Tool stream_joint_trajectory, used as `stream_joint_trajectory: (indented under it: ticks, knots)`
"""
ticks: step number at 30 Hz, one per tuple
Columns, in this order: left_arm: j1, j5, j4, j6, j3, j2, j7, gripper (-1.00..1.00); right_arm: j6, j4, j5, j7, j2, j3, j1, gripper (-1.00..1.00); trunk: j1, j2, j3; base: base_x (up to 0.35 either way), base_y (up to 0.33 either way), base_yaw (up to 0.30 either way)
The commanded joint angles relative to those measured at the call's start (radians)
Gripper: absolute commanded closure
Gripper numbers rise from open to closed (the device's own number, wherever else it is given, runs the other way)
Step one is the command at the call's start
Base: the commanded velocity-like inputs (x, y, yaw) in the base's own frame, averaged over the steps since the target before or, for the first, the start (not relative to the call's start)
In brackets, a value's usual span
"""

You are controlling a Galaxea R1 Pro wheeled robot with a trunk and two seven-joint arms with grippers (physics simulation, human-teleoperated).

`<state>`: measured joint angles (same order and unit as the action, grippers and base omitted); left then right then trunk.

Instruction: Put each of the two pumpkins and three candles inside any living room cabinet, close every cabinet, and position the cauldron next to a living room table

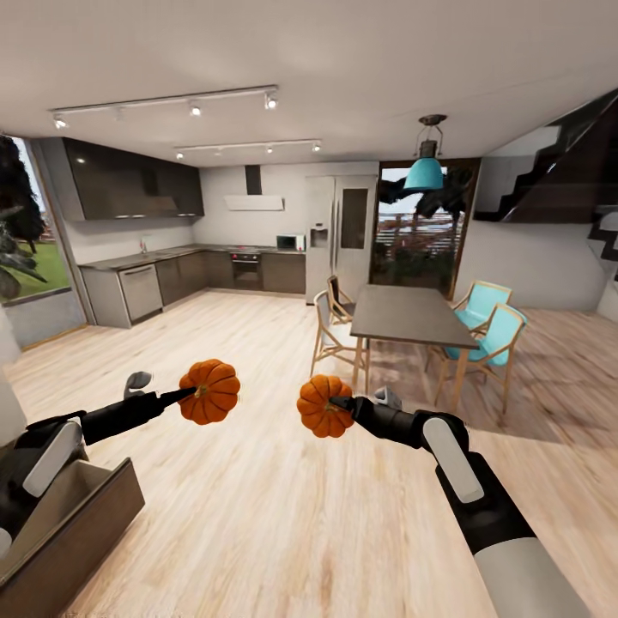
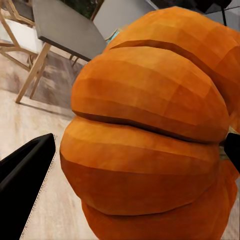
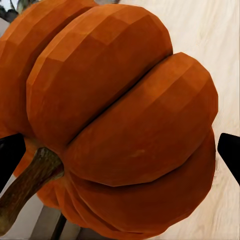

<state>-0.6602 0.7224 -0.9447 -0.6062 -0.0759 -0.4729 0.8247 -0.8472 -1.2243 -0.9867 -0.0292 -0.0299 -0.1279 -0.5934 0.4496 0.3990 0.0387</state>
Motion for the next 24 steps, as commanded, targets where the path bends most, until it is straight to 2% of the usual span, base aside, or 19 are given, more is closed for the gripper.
stream_joint_trajectory:
  ticks: [1, 19, 24]
  knots:
    - [-0.001, 0.011, 0.001, -0.008, -0.002, 0.000, 0.001, 1.00, -0.001, -0.001, -0.013, -0.003, -0.001, -0.001, 0.000, 1.00, 0.000, 0.001, 0.000, 0.005, -0.004, 0.278]
    - [-0.001, 0.011, 0.001, -0.007, -0.002, 0.000, 0.001, 1.00, -0.003, -0.001, -0.012, -0.004, 0.000, -0.001, 0.000, 1.00, 0.000, 0.001, 0.008, 0.001, -0.002, 0.278]
    - [-0.001, 0.011, 0.001, -0.007, -0.002, -0.001, 0.000, 1.00, -0.003, -0.001, -0.011, -0.005, 0.000, -0.001, 0.000, 1.00, 0.000, 0.001, 0.010, 0.068, -0.131, 0.278]
